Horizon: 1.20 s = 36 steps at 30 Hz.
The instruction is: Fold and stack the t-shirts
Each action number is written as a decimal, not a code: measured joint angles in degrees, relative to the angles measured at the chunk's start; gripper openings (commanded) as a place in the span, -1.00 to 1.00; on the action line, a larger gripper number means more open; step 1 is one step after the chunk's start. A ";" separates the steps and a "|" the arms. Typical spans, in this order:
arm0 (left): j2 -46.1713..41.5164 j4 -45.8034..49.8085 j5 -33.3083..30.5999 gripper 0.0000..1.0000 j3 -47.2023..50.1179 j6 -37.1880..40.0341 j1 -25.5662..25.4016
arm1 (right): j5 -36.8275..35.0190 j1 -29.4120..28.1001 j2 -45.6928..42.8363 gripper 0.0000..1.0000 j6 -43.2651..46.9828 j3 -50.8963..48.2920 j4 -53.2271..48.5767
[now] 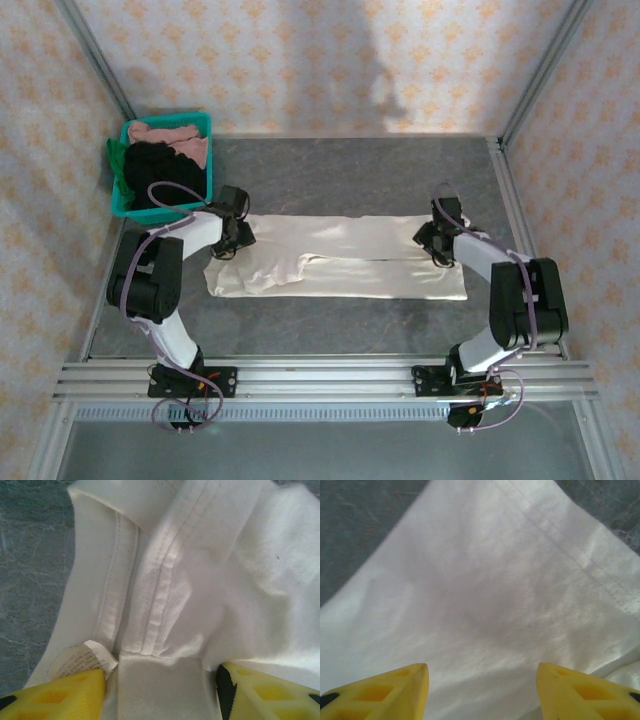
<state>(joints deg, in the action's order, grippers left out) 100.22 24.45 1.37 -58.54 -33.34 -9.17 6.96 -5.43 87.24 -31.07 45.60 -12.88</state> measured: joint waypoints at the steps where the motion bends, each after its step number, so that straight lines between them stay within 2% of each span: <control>1: 0.02 1.07 -0.22 0.26 -0.85 0.00 -0.35 | 0.39 -0.02 0.02 0.20 0.13 0.68 -0.20; 7: 2.51 5.29 -0.85 0.28 -14.29 1.92 -2.47 | 3.69 -0.04 9.92 0.13 2.84 12.57 -1.03; 11: 8.22 5.27 -1.05 0.26 -21.09 3.34 -2.19 | 3.43 0.02 16.76 0.08 3.45 16.22 -2.38; 18: 14.95 6.19 -0.57 0.16 -19.58 5.05 0.00 | 2.25 2.89 17.38 0.10 3.48 17.22 -4.33; 22: 14.71 5.66 -0.31 0.16 -19.26 5.40 0.57 | 1.05 4.07 17.42 0.08 3.72 18.05 -6.58; 29: 13.44 3.54 0.22 0.15 -17.05 5.33 1.09 | 6.71 13.81 15.63 0.02 1.25 14.93 -4.13; 36: 13.16 3.43 1.07 0.16 -17.00 5.29 1.33 | 7.41 15.52 11.26 0.10 0.13 11.23 -3.85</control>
<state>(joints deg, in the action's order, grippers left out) 113.38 27.88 2.44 -75.55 -28.05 -7.84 14.37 10.09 98.50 -30.94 56.84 -16.73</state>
